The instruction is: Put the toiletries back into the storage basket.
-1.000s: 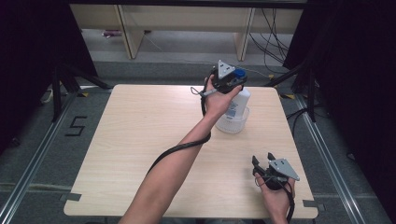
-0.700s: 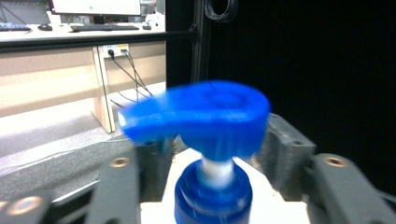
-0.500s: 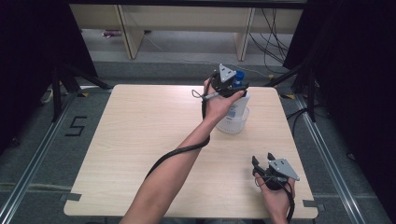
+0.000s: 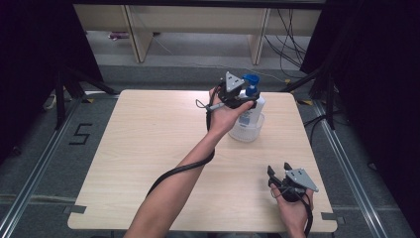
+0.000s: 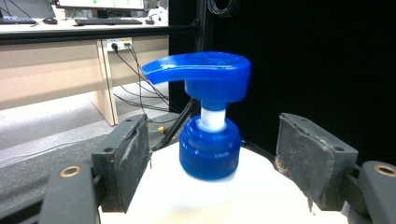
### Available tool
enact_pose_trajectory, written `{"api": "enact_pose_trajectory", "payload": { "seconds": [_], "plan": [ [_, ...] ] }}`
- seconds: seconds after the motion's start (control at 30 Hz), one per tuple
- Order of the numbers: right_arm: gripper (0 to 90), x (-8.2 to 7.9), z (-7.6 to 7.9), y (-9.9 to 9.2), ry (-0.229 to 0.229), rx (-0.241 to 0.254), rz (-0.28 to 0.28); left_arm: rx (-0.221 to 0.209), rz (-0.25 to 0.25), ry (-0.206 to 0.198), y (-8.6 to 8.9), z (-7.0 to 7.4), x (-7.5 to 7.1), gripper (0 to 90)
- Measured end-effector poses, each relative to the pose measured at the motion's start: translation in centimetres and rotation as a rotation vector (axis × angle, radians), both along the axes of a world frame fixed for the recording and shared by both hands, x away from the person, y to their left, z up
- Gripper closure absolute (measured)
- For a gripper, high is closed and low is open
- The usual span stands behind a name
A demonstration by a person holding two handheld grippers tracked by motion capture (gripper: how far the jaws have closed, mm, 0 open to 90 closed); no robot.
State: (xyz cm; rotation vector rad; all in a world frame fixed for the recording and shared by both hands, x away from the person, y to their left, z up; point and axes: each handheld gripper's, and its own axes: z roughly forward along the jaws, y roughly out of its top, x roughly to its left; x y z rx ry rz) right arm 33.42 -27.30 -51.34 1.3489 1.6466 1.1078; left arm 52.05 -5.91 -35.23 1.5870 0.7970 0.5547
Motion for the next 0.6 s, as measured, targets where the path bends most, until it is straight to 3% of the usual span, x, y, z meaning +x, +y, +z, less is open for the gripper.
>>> {"api": "enact_pose_trajectory", "payload": {
  "seconds": [0.23, 0.6],
  "plan": [
    [37.9, -0.2, 0.1, 0.1, 0.023, 0.023, -0.005, -0.006, -0.01, -0.008, 1.5, 0.2, -1.1, 25.1],
    [37.8, -0.2, 0.0, 0.3, 0.023, 0.021, -0.014, -0.003, -0.019, 0.021, 3.7, 0.1, -3.0, 25.7]
  ]
}}
